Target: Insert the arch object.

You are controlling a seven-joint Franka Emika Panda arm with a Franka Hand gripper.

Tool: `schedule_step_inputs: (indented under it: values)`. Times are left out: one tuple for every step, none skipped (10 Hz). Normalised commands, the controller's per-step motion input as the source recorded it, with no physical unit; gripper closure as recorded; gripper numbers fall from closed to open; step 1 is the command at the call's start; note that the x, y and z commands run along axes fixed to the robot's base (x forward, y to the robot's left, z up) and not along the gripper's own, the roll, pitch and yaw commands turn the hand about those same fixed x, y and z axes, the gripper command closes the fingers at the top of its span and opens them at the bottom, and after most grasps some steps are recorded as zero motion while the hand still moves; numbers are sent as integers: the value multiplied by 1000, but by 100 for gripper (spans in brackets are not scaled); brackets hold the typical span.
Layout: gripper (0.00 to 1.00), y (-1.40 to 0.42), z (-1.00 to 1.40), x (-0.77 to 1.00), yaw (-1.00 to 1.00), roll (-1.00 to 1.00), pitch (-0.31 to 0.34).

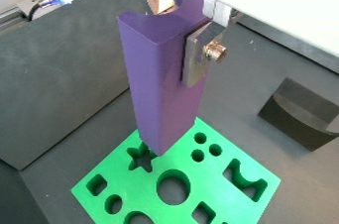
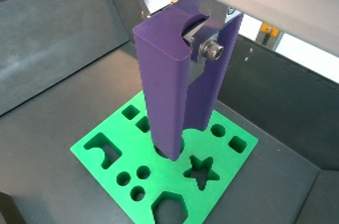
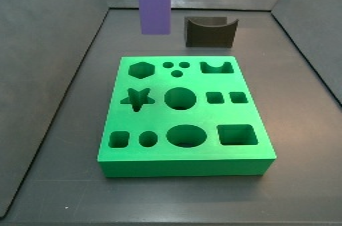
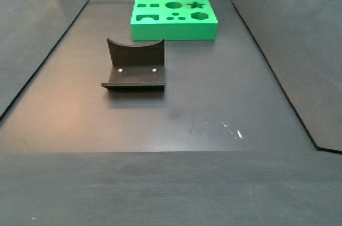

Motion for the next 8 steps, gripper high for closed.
schedule_step_inputs:
  values:
    - [100,23,-143,177,-274,247,3]
    - [100,51,-143,337,-800,80,-31]
    - [100,69,-169,277,-874,86,-50]
    - [100,106,-234,491,-717,107,-30]
    - [100,74,-271,491,-729,156,-11]
    - [100,71,-231,406,-803,144,-3]
    - [100,89,-189,360,-837,113,-10]
    - [100,189,-57,386,-800,26,-10]
